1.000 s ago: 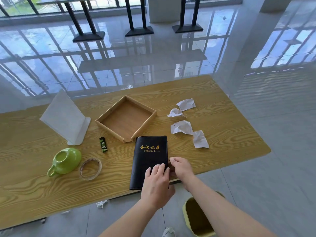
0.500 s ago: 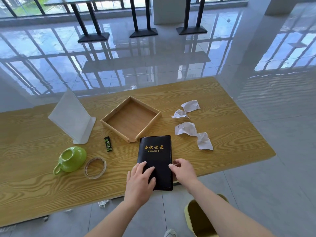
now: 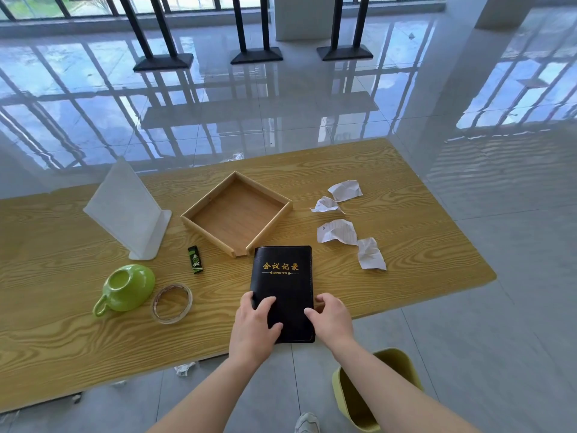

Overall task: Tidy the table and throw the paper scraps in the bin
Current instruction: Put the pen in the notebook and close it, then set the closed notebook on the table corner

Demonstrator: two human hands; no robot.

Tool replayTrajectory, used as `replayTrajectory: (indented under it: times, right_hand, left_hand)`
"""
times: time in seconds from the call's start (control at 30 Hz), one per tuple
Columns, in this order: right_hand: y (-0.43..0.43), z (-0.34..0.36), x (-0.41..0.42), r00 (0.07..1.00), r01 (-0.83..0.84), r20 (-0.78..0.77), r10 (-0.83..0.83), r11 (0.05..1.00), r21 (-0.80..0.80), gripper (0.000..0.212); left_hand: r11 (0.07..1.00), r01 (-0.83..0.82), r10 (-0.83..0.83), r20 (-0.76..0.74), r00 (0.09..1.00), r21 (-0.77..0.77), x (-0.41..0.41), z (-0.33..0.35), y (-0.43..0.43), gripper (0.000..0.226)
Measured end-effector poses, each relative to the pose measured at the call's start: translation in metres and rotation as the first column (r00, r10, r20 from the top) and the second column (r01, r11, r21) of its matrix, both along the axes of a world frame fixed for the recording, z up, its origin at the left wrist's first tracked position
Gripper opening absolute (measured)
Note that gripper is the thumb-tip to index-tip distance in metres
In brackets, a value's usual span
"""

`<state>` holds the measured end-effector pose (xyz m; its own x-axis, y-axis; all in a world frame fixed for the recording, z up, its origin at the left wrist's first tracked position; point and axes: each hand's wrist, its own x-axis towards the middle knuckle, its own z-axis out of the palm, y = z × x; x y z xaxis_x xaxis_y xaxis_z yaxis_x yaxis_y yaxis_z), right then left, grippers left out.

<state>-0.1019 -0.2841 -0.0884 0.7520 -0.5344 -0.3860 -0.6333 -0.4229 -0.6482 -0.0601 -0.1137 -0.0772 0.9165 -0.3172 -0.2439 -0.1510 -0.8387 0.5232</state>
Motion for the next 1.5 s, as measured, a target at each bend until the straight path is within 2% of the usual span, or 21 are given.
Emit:
replayTrajectory:
  times: [0.4, 0.83, 1.03, 1.17, 1.5]
  right_hand:
    - [-0.006, 0.011, 0.003, 0.995, -0.100, 0.000, 0.100, 0.995, -0.002, 0.038]
    - [-0.011, 0.034, -0.002, 0.972, -0.143, 0.164, 0.168, 0.978, -0.154, 0.040]
    - [-0.010, 0.044, 0.005, 0.962, -0.131, 0.209, 0.178, 0.967, -0.220, 0.038]
    - [-0.006, 0.050, 0.014, 0.954, -0.095, 0.258, 0.156, 0.967, -0.235, 0.058]
    - [-0.002, 0.068, 0.053, 0.972, 0.063, 0.235, -0.008, 0.972, -0.226, 0.050]
  left_hand:
    - [0.982, -0.149, 0.135, -0.122, 0.983, -0.118, 0.004, 0.006, -0.002, 0.078]
    - [0.967, -0.164, 0.158, -0.044, 0.986, -0.193, 0.001, 0.018, -0.006, 0.078]
    - [0.975, -0.109, 0.113, 0.007, 0.994, -0.195, 0.017, 0.029, -0.009, 0.077]
    - [0.977, -0.047, 0.056, 0.036, 0.998, -0.206, 0.037, 0.034, -0.011, 0.077]
    - [0.964, 0.159, -0.144, 0.081, 0.986, -0.212, 0.105, 0.045, -0.022, 0.076]
